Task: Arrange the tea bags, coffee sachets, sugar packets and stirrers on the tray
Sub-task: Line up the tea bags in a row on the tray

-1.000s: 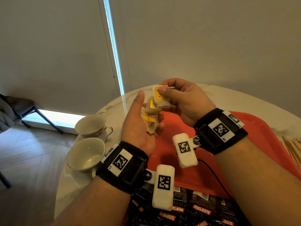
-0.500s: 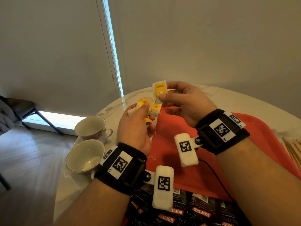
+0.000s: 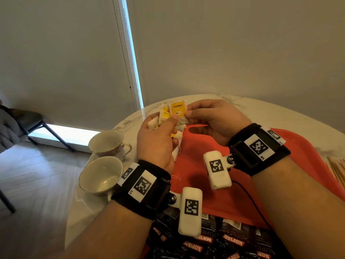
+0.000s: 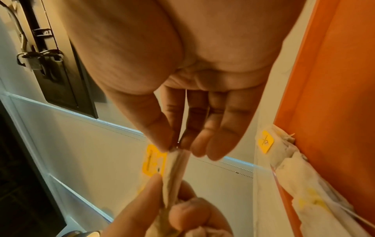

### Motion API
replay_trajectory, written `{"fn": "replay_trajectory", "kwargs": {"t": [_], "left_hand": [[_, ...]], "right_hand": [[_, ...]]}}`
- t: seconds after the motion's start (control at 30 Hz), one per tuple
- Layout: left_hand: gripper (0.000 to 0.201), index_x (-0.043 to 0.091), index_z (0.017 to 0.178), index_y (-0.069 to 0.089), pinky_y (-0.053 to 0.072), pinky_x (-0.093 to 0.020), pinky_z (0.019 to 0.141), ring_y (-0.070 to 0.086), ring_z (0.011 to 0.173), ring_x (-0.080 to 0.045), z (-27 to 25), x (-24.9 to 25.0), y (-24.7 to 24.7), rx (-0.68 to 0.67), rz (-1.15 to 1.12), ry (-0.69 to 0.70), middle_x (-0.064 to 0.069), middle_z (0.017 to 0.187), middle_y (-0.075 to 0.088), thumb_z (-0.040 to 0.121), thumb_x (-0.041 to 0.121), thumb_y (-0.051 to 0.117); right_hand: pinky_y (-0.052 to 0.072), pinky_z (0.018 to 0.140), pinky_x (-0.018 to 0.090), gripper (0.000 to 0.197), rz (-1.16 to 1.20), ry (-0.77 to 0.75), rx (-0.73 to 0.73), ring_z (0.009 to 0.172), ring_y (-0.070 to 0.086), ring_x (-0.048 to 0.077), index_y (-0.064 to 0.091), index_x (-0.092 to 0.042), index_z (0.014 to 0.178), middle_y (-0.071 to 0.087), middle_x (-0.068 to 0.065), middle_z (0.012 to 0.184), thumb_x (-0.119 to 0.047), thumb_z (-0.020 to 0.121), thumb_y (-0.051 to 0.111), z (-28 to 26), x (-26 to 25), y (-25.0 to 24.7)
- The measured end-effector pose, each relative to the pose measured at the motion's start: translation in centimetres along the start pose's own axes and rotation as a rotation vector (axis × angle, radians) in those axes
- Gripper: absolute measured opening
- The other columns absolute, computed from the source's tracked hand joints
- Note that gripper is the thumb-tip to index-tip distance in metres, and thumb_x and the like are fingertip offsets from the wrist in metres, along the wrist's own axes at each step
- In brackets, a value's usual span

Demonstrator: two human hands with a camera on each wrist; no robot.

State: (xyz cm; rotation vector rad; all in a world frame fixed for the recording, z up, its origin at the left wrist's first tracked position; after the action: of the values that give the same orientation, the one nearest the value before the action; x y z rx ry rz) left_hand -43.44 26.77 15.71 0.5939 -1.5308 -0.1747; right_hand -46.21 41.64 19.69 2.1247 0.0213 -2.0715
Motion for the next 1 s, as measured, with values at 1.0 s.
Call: {"fn": "replay_trajectory", "kwargs": {"t": [1.0], "left_hand": [[0.004, 0.020, 0.100, 0.065, 0.049, -0.026, 0.051, 0.057, 0.045, -0.002, 0.1, 0.9, -0.6, 0.127, -0.071, -0.040, 0.010, 0.056, 0.065, 0.099, 0.016, 0.065]], "right_hand": [[0.061, 0.076, 0.033, 0.006, -0.207, 0.421, 0.320, 0.069, 0.067, 0.019, 0.070, 0.002, 0.088, 0.072, 0.015, 0.085, -0.002, 0.093, 0.068, 4.2, 6.9, -0.6]]}}
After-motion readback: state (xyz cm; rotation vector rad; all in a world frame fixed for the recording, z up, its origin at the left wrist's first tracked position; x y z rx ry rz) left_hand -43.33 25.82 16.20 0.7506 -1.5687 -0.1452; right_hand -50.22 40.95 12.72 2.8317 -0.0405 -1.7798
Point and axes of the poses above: each hand's wrist, its own z-axis towards the middle knuckle, its own y-axis out of the palm, x = y × z, the point moved 5 cm from there along z, towards the middle knuckle
